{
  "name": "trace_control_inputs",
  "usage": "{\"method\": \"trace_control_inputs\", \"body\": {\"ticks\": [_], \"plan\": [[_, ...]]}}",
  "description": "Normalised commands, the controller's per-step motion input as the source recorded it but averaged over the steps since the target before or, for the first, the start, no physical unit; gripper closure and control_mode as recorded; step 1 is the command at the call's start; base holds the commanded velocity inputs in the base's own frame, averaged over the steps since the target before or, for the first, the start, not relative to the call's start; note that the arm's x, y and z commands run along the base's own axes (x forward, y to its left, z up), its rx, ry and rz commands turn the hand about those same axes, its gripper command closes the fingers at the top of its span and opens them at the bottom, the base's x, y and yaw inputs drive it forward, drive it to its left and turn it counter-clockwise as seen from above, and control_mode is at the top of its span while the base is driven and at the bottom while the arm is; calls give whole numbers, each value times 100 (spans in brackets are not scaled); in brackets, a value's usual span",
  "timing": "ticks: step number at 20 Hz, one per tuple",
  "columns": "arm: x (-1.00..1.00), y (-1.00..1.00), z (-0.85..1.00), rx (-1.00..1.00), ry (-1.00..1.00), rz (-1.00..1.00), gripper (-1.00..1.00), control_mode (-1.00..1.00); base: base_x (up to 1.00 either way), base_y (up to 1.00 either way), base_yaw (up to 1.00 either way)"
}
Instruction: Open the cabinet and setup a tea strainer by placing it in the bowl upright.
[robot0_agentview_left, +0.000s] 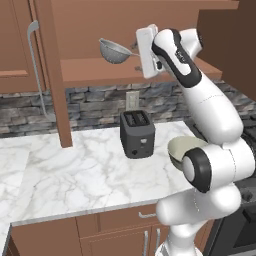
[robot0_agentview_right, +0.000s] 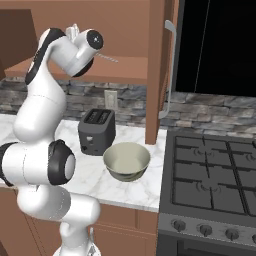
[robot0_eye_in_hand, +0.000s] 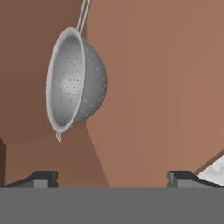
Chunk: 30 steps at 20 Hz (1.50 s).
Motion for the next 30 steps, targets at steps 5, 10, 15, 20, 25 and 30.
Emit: {"method": "trace_control_inputs", "body": {"ticks": [5, 10, 15, 20, 25, 30], "plan": [[50, -1, 0, 0, 0, -1, -100, -100, 0, 0, 0], [42, 0, 0, 0, 0, 0, -100, -100, 0, 0, 0], [25, 0, 0, 0, 5, 0, -100, -100, 0, 0, 0], [0, 0, 0, -8, 2, -1, -100, -100, 0, 0, 0], [1, 0, -2, -10, 2, -1, -100, -100, 0, 0, 0], [30, 0, -4, -4, 2, -2, -100, -100, 0, 0, 0]]}}
